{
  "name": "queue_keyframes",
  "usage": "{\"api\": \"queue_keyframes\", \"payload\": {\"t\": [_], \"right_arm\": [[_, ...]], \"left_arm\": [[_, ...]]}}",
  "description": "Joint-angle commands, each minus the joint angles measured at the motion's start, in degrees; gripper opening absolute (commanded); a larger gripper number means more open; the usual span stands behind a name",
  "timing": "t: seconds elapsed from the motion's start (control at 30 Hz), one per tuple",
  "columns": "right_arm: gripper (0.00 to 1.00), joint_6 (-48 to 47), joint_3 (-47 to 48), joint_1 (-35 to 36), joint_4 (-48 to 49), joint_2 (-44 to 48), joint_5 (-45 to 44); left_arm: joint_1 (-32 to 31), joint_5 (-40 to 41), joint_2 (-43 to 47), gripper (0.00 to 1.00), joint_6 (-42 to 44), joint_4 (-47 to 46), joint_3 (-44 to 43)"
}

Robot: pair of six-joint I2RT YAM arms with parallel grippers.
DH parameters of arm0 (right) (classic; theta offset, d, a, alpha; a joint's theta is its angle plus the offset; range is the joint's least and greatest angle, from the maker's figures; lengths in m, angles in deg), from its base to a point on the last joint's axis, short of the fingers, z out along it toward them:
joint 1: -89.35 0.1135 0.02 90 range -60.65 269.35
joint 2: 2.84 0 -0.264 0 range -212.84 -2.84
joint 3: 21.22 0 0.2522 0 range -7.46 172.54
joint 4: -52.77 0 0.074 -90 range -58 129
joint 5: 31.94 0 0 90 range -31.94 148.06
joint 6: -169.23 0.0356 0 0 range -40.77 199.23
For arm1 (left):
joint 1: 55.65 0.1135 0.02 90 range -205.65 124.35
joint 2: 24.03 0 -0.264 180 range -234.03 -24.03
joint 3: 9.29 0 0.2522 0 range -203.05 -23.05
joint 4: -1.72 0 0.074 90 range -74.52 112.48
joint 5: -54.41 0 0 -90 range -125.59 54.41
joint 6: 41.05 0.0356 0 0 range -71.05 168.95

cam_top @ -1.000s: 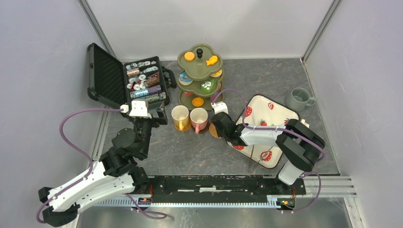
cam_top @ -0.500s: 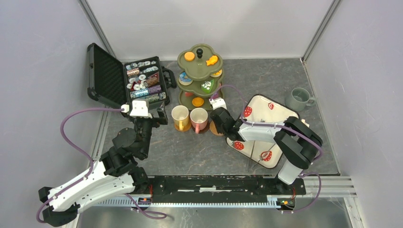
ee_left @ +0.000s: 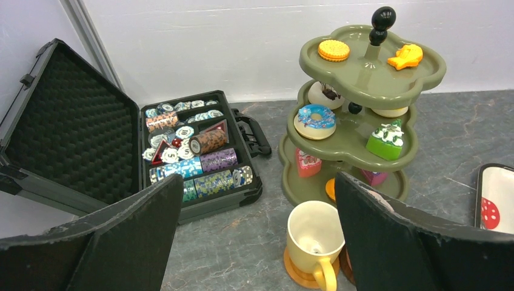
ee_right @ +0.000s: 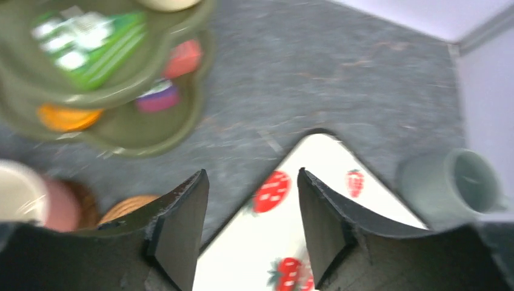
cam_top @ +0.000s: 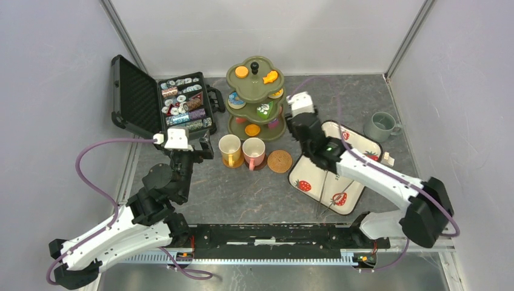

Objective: Serve the afternoon tea

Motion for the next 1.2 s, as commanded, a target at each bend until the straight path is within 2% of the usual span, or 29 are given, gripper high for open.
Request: {"api": "queue_keyframes", "payload": {"t": [0.0,0.1,0.17,0.2,0.3,0.4,0.5,0.57,0.63,0.77,0.93,1.17], "right_arm": [[0.65,-3.6,-0.8,-9.3,-1.7,5.0,-6.1],[0.73,1.3,-0.2,-18.4,-3.4,6.7,-3.8],[0.82,4.7,0.4,-24.9,-4.2,7.1,-0.9],[0.88,5.0,0.5,-27.8,-3.8,6.8,1.8],[0.95,2.3,3.3,-36.5,-4.6,3.3,11.4],[0.94,-4.5,11.4,-43.2,-10.9,-4.3,19.8],[0.91,-12.7,20.1,-47.6,-19.2,-11.6,24.0],[0.90,-23.1,25.0,-50.2,-25.0,-15.3,33.5],[0.87,-26.0,28.8,-52.8,-27.9,-17.8,31.8],[0.85,-28.0,32.5,-58.3,-29.3,-19.9,45.9],[0.85,-29.1,32.9,-60.0,-30.0,-21.5,48.8],[0.79,-27.6,31.9,-60.7,-29.4,-26.5,45.4]], "left_arm": [[0.2,-0.4,1.1,1.00,-1.2,-0.8,-1.8],[0.3,-0.8,1.3,1.00,-1.6,-0.8,-1.9],[0.2,-1.1,1.3,1.00,-1.8,-0.7,-2.1],[0.3,-1.1,1.4,1.00,-1.9,-0.7,-2.1],[0.3,-1.4,1.8,1.00,-2.3,0.9,-2.2],[0.2,-1.7,2.3,1.00,-2.5,1.0,-2.1],[0.1,-2.0,2.3,1.00,-2.8,1.2,-2.1],[-0.1,-2.3,2.3,1.00,-2.9,1.1,-2.0],[-0.7,-2.5,2.1,1.00,-2.9,0.9,-1.8],[-2.5,-1.9,0.9,1.00,-2.1,0.3,-1.5],[-3.4,-0.8,0.6,1.00,-1.1,-0.1,-1.4],[-3.5,-0.1,0.0,1.00,-0.2,-2.1,-1.1]]}}
